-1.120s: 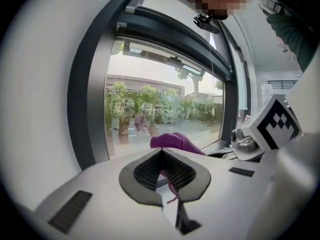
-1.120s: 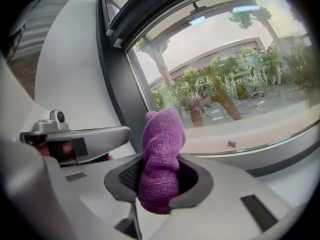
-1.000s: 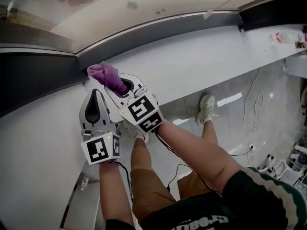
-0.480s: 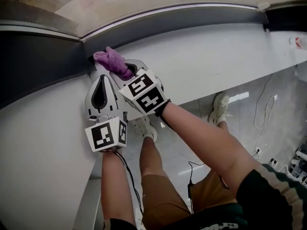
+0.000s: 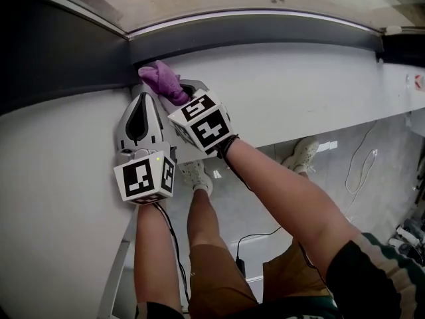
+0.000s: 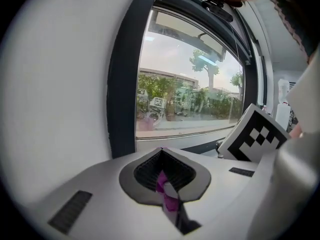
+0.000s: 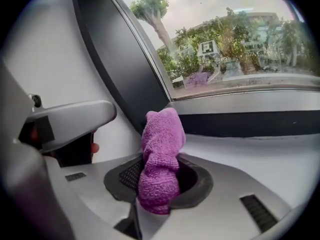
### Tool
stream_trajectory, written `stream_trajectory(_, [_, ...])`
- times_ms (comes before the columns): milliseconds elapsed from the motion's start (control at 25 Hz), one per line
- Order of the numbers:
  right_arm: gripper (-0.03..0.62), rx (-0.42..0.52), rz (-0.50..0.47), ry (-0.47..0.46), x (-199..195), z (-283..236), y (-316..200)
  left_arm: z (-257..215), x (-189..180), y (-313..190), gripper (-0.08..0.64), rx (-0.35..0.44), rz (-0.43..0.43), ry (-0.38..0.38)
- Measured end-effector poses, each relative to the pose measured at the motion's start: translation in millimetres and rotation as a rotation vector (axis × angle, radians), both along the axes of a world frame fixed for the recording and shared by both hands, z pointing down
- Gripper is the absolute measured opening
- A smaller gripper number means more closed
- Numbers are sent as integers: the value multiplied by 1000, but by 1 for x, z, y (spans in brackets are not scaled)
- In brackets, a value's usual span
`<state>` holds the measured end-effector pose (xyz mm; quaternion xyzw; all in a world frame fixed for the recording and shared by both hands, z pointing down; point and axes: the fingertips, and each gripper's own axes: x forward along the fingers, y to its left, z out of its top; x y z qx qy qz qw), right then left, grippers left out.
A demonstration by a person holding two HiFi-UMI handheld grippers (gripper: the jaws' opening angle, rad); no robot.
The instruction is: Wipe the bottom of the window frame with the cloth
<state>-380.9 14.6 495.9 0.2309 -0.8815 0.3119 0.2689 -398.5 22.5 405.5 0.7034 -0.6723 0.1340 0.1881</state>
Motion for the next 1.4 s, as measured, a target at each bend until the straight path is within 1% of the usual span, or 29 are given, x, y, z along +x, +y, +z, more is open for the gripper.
stream_trajectory(160, [118,-24,-12,21,-9,5,4,2,1,0,9,-12,17,-8])
stream_trajectory(240, [118,-20,-12,38,-9,8,2,5,0,0,9,-26,19,-8])
stream_trajectory(400, [117,-5,-16,67,-1,12,-4,6,5,-3,9,-40,32,-34])
stream_trajectory(560, [115,-3,-15,68,11,15,-8,4,13,-9,9,-41,39,-47])
stream_trajectory(680, [115,-12,-9,72,20,17,-10,6,24,-10,9,-61,56,-62])
stream_trajectory(880, [115,-24,19,76,43,15,-20,2,44,-22,9,-72,74,-69])
stream_trajectory(960, [115,-22,27,79,55,14,-25,1,53,-27,9,-74,76,-53])
stream_trajectory(1120, [115,-20,52,88,84,14,-36,0,75,-38,9,-70,87,-34])
stream_trajectory(1400, [115,-21,98,106,133,15,-51,0,114,-52,9,-79,136,-45])
